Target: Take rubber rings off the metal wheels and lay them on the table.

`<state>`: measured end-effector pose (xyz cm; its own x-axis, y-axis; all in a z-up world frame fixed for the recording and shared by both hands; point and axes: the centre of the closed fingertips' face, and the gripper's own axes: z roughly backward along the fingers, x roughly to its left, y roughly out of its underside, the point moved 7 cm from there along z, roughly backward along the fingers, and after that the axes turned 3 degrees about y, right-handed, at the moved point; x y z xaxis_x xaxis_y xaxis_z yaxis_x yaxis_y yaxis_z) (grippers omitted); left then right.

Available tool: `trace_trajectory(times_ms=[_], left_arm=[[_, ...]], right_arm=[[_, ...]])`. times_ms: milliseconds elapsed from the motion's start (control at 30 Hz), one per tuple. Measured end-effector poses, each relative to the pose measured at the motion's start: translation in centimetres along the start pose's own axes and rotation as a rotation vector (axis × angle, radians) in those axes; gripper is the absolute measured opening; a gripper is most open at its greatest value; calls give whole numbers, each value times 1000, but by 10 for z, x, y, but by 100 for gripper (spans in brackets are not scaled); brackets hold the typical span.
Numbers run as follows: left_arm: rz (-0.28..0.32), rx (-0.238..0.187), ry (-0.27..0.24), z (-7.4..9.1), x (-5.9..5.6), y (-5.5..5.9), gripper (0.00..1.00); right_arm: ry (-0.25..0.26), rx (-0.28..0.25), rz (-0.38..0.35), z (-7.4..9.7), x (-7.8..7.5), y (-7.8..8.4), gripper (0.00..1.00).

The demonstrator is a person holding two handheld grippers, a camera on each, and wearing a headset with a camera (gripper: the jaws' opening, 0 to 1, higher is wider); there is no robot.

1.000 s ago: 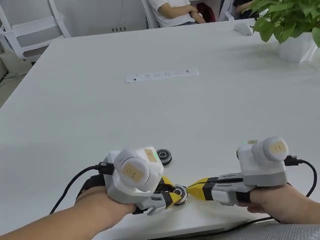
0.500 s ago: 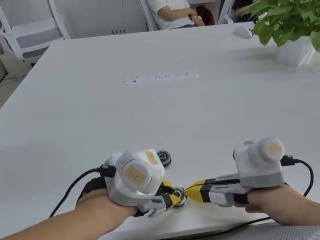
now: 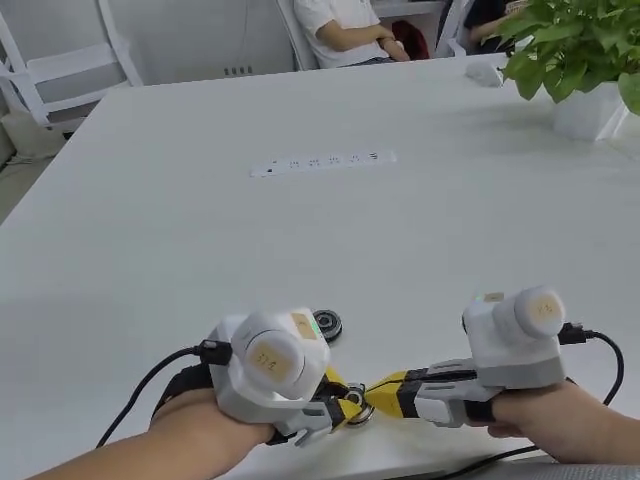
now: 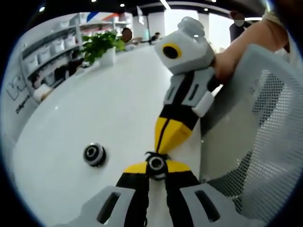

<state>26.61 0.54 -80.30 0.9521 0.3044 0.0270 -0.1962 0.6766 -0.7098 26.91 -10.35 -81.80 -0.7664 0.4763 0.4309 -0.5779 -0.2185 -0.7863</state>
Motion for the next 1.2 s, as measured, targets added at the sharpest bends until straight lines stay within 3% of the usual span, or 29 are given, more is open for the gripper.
trace_trajectory(times_ms=[667, 733, 800, 900, 1033, 1200], left_arm=[[5, -4, -1, 0, 0, 0, 12], [5, -5, -1, 0, 0, 0, 12], [6, -6, -2, 0, 0, 0, 12], [5, -6, -1, 0, 0, 0, 12], [10, -11, 1, 0, 0, 1, 12], [9, -12, 3, 0, 0, 0, 12]], right_arm=[[-55, -15, 1, -2, 7, -1, 0], [-89, -36, -14, -2, 10, -3, 0], [-80, -29, 1, -2, 11, -2, 0], [-91, -35, -11, -1, 11, -2, 0], [-109, -65, -82, 2, 10, -2, 0], [-74, -54, -93, 3, 6, 0, 0]])
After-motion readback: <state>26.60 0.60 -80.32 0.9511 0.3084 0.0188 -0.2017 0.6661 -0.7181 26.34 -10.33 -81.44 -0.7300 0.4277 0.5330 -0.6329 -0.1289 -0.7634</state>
